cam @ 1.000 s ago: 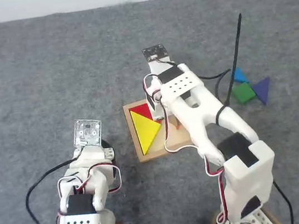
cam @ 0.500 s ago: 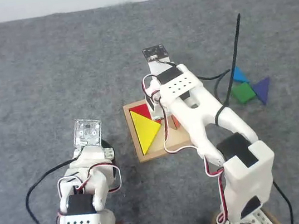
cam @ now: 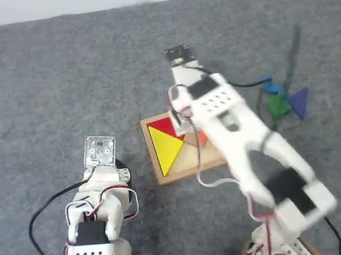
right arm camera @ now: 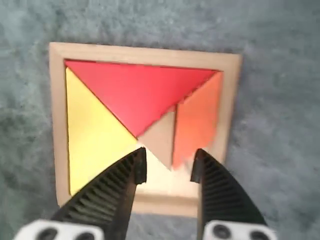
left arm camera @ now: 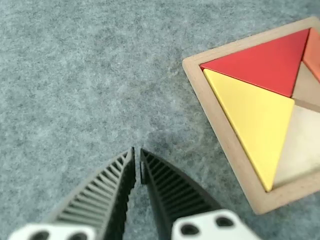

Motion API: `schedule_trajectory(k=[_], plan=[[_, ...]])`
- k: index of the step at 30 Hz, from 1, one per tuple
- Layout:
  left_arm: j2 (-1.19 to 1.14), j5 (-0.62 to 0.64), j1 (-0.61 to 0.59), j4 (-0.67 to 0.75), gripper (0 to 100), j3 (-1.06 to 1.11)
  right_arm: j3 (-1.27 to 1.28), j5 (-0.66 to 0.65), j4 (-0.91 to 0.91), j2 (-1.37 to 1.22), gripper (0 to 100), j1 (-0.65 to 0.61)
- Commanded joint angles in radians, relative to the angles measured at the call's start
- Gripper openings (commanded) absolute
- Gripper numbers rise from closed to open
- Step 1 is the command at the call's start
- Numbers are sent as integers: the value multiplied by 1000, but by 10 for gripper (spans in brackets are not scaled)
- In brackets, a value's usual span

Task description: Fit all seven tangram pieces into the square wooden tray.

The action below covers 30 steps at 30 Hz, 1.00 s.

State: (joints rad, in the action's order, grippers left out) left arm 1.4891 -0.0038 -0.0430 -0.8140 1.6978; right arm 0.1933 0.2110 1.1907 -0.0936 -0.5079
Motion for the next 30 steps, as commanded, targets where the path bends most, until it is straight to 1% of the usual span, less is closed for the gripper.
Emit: schedule_trajectory(k=[1,3,5,8,10,12,16,19,26,30], plan=[[12,6,-5,-2,14,-8,167,-95,-51,309,126,104],[12,6,-5,-2,14,-8,242,-147,-65,390,129,199],[12,6,-5,-2,14,-8,273,-229,-59,437,130,306],[12,6,-5,-2,14,-8,261,-345,-16,424,132,441],[12,6,-5,-2,14,-8,242,-384,10,386,147,504],[12,6,-5,-2,14,-8,218,-414,15,337,190,542],[12,6,-5,-2,14,-8,133,-511,18,217,288,578],[12,6,-5,-2,14,-8,61,-583,16,96,325,570],[12,6,-5,-2,14,-8,-172,-609,16,-205,332,584],[12,6,-5,-2,14,-8,-262,-634,19,-321,331,587]])
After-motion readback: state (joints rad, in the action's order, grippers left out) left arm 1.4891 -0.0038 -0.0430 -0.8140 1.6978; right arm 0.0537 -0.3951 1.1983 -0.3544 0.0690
